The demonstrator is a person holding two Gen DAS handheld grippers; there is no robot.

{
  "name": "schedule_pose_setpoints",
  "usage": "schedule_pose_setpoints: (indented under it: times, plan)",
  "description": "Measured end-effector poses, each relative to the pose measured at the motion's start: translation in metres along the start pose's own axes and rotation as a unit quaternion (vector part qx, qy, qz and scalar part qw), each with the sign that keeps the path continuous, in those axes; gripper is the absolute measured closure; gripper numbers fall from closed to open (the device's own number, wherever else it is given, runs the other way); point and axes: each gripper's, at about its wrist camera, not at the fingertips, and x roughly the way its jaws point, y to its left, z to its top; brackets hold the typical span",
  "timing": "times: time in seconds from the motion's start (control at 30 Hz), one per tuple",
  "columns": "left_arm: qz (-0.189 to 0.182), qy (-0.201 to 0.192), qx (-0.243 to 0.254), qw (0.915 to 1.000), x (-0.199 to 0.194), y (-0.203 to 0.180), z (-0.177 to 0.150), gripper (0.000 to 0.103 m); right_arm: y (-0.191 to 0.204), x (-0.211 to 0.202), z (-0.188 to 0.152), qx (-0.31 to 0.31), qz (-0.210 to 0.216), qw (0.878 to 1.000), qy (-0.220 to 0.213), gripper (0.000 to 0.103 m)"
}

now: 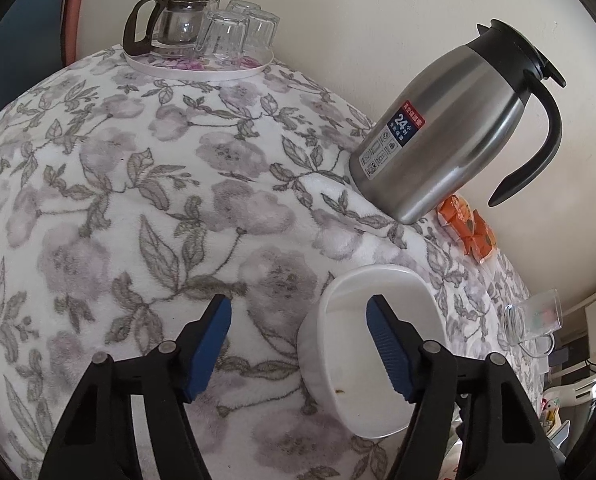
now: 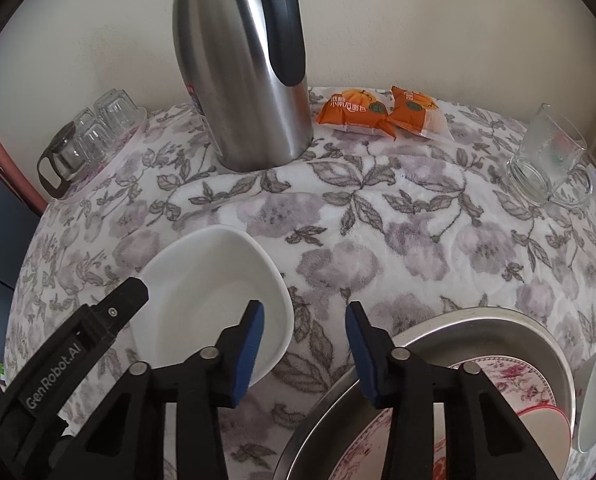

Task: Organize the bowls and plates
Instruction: 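Close both grippers on the rim of the white square bowl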

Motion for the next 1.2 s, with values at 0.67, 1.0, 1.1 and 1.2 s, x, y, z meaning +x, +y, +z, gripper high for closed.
schedule_pose_setpoints:
  times: [0.67,1.0,1.1,1.2]
  plan:
    - [-0.019,0.042,0.001,0.9989,0.035,0.0,-0.009,0.065,0.008,0.034,-0.003,0.002,-0.005,1.0,0.029,0.075]
    - [-0.048,0.049,-0.019,0.9974,0.044,0.008,-0.011,0.079,0.01,0.041,-0.002,-0.001,0.002,0.999,0.037,0.078]
    - [-0.058,0.051,-0.021,0.9968,0.044,0.009,-0.011,0.082,0.009,0.042,-0.002,0.003,0.016,0.999,0.041,0.083]
    - [-0.06,0.05,-0.019,0.9967,0.043,0.008,-0.01,0.082,0.01,0.04,-0.003,0.003,0.026,0.999,0.044,0.087]
